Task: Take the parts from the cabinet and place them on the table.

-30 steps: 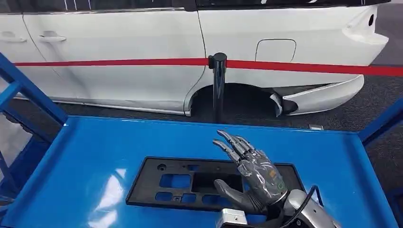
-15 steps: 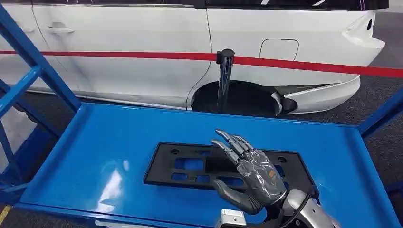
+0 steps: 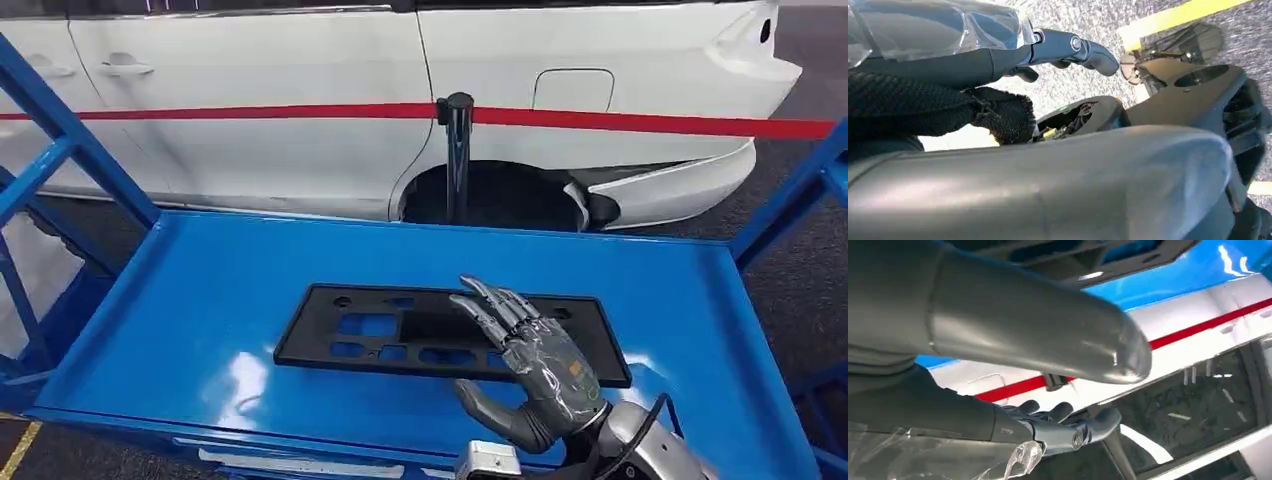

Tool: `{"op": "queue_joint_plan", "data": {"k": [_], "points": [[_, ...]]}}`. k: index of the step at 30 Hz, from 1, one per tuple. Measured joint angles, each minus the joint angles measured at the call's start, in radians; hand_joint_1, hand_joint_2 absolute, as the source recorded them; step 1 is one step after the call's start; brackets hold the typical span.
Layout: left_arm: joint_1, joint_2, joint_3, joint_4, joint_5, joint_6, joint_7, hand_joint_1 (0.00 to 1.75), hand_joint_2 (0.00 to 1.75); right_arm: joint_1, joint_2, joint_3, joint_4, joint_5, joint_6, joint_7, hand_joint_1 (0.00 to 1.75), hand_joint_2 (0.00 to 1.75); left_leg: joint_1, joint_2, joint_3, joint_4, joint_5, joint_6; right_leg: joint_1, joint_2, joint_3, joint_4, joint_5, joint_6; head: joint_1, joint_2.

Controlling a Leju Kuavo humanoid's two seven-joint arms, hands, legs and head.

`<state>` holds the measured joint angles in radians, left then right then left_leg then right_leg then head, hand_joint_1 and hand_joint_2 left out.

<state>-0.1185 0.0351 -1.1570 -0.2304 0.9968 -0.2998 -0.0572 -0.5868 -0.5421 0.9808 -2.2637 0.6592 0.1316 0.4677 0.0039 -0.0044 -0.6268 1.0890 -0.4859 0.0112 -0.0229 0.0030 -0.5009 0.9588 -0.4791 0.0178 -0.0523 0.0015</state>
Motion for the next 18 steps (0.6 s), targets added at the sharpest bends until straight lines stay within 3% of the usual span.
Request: {"op": "queue_joint_plan", "data": {"k": [2,3,4,5,6,7,8,10,12,13,14,15,17,18], "points": [[0.000,0.000,0.000,0.000,0.000,0.014,0.000,0.00,0.00,0.000,0.000,0.002,0.000,0.000,0.000,0.000,0.00,0.00,0.001,0.000,-0.065,0.170,-0.074,-0.004,0.005,0.000,-0.012,0.001,0.007,-0.007,0.000,0.000],[0.000,0.000,0.000,0.000,0.000,0.016,0.000,0.00,0.00,0.000,0.000,0.002,0.000,0.000,0.000,0.000,0.00,0.00,0.000,0.000,-0.075,0.205,-0.076,-0.002,0.008,0.001,-0.014,0.000,0.008,-0.008,0.000,0.000],[0.000,0.000,0.000,0.000,0.000,0.016,-0.001,0.00,0.00,0.000,0.000,0.003,0.000,0.000,0.000,0.000,0.00,0.00,-0.001,0.000,-0.063,0.190,-0.058,0.002,0.010,0.001,-0.015,0.000,0.009,-0.009,0.000,0.000],[0.000,0.000,0.000,0.000,-0.001,0.016,-0.002,0.00,0.00,0.000,0.000,0.004,0.000,0.000,0.000,0.000,0.00,0.00,-0.004,-0.001,-0.026,0.132,-0.022,0.010,0.014,0.001,-0.014,0.000,0.009,-0.009,0.000,0.000],[0.000,0.000,0.000,0.000,-0.001,0.016,-0.003,0.00,0.00,0.000,0.000,0.005,0.000,0.000,0.000,0.000,0.00,1.75,-0.008,0.000,0.026,0.038,0.021,0.022,0.018,0.001,-0.012,0.000,0.009,-0.009,0.000,0.000],[0.000,0.000,0.000,0.000,-0.002,0.016,-0.005,0.00,0.00,0.000,0.000,0.005,0.000,0.000,0.000,-0.001,0.00,1.75,-0.013,-0.001,0.081,-0.065,0.059,0.039,0.021,0.001,-0.009,0.000,0.009,-0.009,0.000,0.000],[0.000,0.001,0.000,0.000,-0.006,0.016,-0.006,0.00,0.00,0.000,0.000,0.005,0.000,0.000,0.000,-0.001,0.00,1.75,-0.018,-0.001,0.114,-0.125,0.045,0.059,0.020,0.000,-0.011,-0.001,0.010,-0.007,0.000,0.000],[0.000,-0.001,0.000,0.000,-0.011,0.015,-0.006,0.00,0.00,0.000,-0.002,0.006,0.000,0.000,0.000,-0.001,0.00,1.75,-0.028,0.003,0.118,-0.142,0.049,0.059,0.013,-0.001,-0.015,-0.004,0.018,0.009,0.000,0.000],[0.004,0.000,-0.001,0.000,-0.016,0.016,-0.006,0.00,0.00,0.001,-0.002,0.006,0.000,-0.001,0.000,-0.002,0.00,1.75,-0.029,0.001,0.120,-0.159,0.057,0.062,0.013,-0.001,-0.015,-0.010,0.022,0.016,0.000,0.000],[0.004,-0.002,-0.001,0.000,-0.016,0.015,-0.006,0.00,0.00,0.003,-0.003,0.006,0.000,-0.001,0.000,-0.001,0.00,1.75,-0.012,0.005,0.131,-0.183,0.069,0.057,0.017,-0.004,-0.016,-0.004,0.011,0.019,-0.002,0.000],[0.003,-0.002,-0.001,0.000,-0.016,0.015,-0.006,0.00,0.00,0.004,-0.003,0.006,0.002,-0.002,0.000,0.000,0.00,1.75,-0.016,0.003,0.134,-0.190,0.073,0.058,0.023,-0.003,-0.027,0.022,-0.009,0.025,0.002,0.000],[0.002,-0.002,-0.001,0.000,-0.017,0.015,-0.006,0.00,0.00,0.003,-0.003,0.008,0.002,-0.008,0.002,-0.001,0.00,1.75,-0.014,0.004,0.131,-0.190,0.075,0.062,0.018,-0.002,-0.058,0.088,-0.050,0.029,0.002,0.000],[0.003,-0.002,-0.002,0.000,-0.017,0.016,-0.006,0.00,0.00,0.009,-0.010,0.010,0.004,-0.013,0.013,0.005,0.00,1.75,-0.013,0.003,0.128,-0.190,0.076,0.062,0.014,-0.002,-0.140,0.260,-0.122,0.036,0.003,0.000],[0.004,-0.002,-0.002,0.000,-0.017,0.015,-0.006,0.00,0.00,0.016,-0.010,0.012,0.007,-0.021,0.023,0.007,0.00,1.75,-0.013,0.003,0.126,-0.188,0.076,0.062,0.012,-0.002,-0.171,0.318,-0.130,0.040,0.004,0.000]]}}
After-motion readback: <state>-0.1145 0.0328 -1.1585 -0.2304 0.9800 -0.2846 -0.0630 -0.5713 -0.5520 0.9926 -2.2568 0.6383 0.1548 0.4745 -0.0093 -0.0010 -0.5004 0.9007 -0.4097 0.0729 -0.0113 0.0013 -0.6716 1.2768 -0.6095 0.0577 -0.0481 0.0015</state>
